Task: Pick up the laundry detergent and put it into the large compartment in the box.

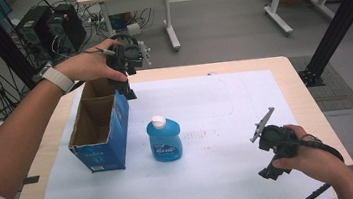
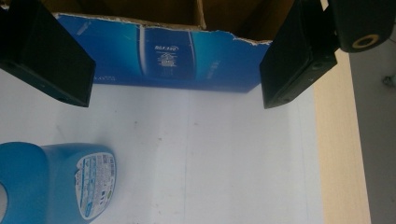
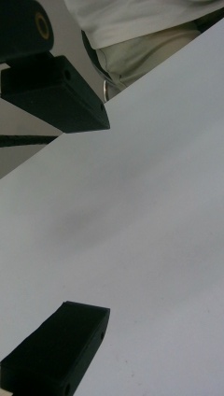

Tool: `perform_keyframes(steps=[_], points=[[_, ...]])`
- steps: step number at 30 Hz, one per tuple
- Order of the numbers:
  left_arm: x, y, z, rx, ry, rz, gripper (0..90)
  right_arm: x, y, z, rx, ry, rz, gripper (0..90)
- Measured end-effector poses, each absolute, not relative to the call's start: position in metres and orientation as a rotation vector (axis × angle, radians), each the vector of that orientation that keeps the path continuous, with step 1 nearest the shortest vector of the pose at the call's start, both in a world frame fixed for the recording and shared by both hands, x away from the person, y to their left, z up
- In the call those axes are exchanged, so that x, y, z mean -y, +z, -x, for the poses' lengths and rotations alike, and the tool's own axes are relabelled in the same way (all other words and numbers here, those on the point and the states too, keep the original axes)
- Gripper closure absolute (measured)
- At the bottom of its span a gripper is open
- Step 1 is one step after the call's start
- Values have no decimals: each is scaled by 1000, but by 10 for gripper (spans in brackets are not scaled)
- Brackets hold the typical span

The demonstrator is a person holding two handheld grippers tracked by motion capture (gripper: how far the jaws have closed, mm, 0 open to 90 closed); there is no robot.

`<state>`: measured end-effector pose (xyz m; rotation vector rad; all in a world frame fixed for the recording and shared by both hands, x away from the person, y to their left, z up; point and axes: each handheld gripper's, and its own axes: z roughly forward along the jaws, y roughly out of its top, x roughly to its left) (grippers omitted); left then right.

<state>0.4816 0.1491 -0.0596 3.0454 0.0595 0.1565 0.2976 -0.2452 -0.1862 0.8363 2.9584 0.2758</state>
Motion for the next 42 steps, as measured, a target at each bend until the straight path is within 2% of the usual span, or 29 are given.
perform_keyframes(steps=[11, 16, 19, 22, 28, 31, 42], points=[[-151, -41, -464, -68, 178, -3031, 111, 246, -184, -293, -2950, 279, -828, 87], [-157, -24, -459, -84, 122, -2978, 111, 245, -182, -291, -2944, 286, -829, 87], [-154, -19, -448, -81, 172, -2991, 110, 245, -182, -291, -2943, 290, -824, 87], [-153, -13, -443, -85, 143, -2982, 105, 244, -182, -292, -2943, 288, -824, 88], [-146, -8, -427, -63, 174, -2979, 108, 242, -181, -292, -2943, 291, -814, 87], [-143, -7, -425, -47, 123, -2974, 108, 241, -181, -292, -2942, 295, -803, 87], [-136, -19, -409, -15, 101, -2959, 107, 240, -181, -289, -2941, 300, -801, 87]])
